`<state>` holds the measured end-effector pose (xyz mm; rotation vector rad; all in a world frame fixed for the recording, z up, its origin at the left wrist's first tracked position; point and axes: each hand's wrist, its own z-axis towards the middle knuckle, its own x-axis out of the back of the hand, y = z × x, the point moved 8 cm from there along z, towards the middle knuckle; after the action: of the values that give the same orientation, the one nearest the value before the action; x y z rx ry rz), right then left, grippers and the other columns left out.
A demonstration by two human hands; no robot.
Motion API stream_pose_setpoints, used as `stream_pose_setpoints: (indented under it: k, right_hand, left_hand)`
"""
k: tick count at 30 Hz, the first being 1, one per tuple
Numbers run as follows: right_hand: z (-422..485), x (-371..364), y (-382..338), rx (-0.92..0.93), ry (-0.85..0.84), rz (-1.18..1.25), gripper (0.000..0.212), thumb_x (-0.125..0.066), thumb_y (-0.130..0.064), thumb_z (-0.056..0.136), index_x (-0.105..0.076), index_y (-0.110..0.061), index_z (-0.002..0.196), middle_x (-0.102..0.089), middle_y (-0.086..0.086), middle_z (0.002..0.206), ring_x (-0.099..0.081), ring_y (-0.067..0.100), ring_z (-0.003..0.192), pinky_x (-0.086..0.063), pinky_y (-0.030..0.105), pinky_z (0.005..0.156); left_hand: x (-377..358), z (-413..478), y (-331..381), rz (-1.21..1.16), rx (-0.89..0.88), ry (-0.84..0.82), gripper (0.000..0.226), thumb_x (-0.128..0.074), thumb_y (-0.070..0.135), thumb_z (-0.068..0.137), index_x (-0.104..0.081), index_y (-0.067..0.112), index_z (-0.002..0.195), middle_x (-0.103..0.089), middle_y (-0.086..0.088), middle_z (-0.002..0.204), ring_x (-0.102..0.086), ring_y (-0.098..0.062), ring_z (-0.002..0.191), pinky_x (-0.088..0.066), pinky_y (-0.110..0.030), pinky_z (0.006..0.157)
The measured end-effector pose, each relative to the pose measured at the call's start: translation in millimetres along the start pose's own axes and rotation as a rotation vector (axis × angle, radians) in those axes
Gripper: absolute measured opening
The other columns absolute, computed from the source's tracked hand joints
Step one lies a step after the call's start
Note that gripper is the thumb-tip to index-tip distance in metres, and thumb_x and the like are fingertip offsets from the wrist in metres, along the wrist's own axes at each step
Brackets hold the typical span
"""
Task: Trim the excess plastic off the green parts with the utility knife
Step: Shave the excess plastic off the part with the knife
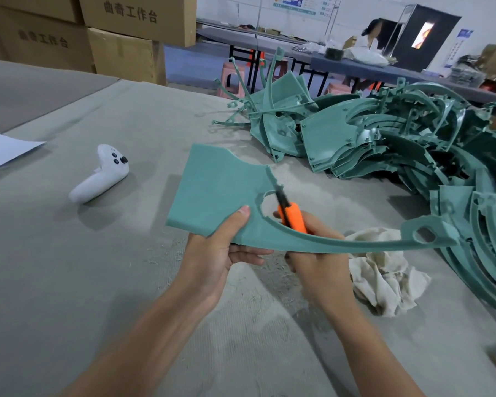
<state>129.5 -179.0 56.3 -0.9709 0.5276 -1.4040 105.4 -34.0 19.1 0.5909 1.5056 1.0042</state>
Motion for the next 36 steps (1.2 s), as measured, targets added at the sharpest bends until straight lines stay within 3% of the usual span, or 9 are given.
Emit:
stream_pose_setpoints:
  k: [3,9,12,17,22,28,31,34,36]
  right_hand:
    - [1.7,9.1,6.8,-0.043,0.046,-0.002,0.011,-0.062,-0.02,0.091,-0.07,-0.02,0.098,-0.062,-0.013,0.062,-0.052,0.001,0.052,-0.04,0.016,0.05]
    - [-2.1,-7.9,-5.8,0.062,-0.018,-0.121,0.016,-0.054,-0.028,0.096,-0.059,-0.043,0.09,-0.054,-0.024,0.058,-0.047,-0.003,0.05,-0.033,0.004,0.051]
    - [-0.8,-7.5,-8.2,0.081,-0.07,-0.127,0.011,-0.06,-0.026,0.093,-0.066,-0.029,0.102,-0.058,-0.029,0.063,-0.052,-0.005,0.053,-0.033,0.002,0.053]
    - [-1.0,-2.9,-7.8,0.073,-0.058,-0.097,0.009,-0.059,-0.028,0.097,-0.067,-0.033,0.097,-0.059,-0.023,0.062,-0.051,-0.002,0.051,-0.036,0.007,0.051]
    - [-0.1,20.7,12.7,-0.144,0.124,0.057,0.008,-0.07,-0.017,0.09,-0.069,-0.023,0.096,-0.063,0.001,0.064,-0.048,0.01,0.043,-0.039,0.02,0.041]
    - [0.1,57.0,35.3,-0.36,0.37,0.08,0.016,-0.058,-0.013,0.097,-0.066,-0.026,0.098,-0.062,-0.006,0.064,-0.052,0.009,0.048,-0.044,0.026,0.049]
    - [-2.4,65.6,27.6,-0.326,0.515,0.138,0.024,-0.05,-0.009,0.099,-0.058,-0.028,0.087,-0.06,-0.008,0.059,-0.05,0.007,0.048,-0.044,0.032,0.053]
    - [-4.4,68.0,0.6,-0.132,0.563,0.132,0.03,-0.048,-0.016,0.101,-0.05,-0.041,0.085,-0.063,-0.009,0.069,-0.049,0.011,0.047,-0.044,0.027,0.045]
    - [-3.4,57.7,-12.6,-0.042,0.448,0.118,0.024,-0.048,-0.02,0.103,-0.05,-0.04,0.092,-0.064,-0.005,0.078,-0.049,0.012,0.046,-0.043,0.025,0.041]
  left_hand:
    - [-0.4,0.2,-0.2,-0.021,-0.004,-0.004,0.034,-0.067,0.025,0.076,-0.063,0.005,0.102,-0.073,-0.013,0.075,-0.069,-0.025,0.051,-0.05,-0.024,0.04]
    - [-2.3,-1.5,0.4,-0.028,-0.009,-0.008,0.031,-0.066,0.026,0.076,-0.064,0.005,0.099,-0.073,-0.013,0.076,-0.069,-0.025,0.051,-0.049,-0.023,0.04]
    - [1.5,-0.9,5.8,0.032,-0.05,0.017,0.03,-0.066,0.029,0.079,-0.064,0.007,0.1,-0.072,-0.012,0.075,-0.066,-0.025,0.048,-0.046,-0.024,0.04]
    - [6.0,-0.9,11.8,0.132,-0.131,0.073,0.005,-0.068,0.026,0.084,-0.069,0.024,0.08,-0.065,-0.007,0.066,-0.055,-0.02,0.04,-0.037,-0.024,0.035]
    - [15.8,1.4,19.4,0.043,-0.167,0.142,0.007,-0.064,0.017,0.091,-0.067,0.024,0.089,-0.068,-0.001,0.073,-0.055,-0.016,0.041,-0.038,-0.022,0.036]
    - [31.4,3.7,32.2,0.101,-0.275,0.276,0.011,-0.074,0.012,0.083,-0.072,0.019,0.091,-0.075,-0.001,0.081,-0.071,-0.025,0.059,-0.054,-0.025,0.051]
    - [35.8,2.6,36.2,0.179,-0.322,0.355,0.011,-0.076,0.013,0.082,-0.071,0.019,0.089,-0.075,0.003,0.078,-0.072,-0.025,0.062,-0.054,-0.024,0.051]
    - [38.6,0.0,36.1,0.323,-0.351,0.375,0.002,-0.072,0.022,0.086,-0.07,0.023,0.085,-0.074,0.012,0.076,-0.072,-0.012,0.066,-0.051,-0.018,0.05]
    - [33.0,-2.8,33.9,0.61,-0.313,0.273,0.022,-0.055,0.05,0.093,-0.066,0.038,0.077,-0.068,0.03,0.075,-0.064,0.013,0.071,-0.045,-0.004,0.059]
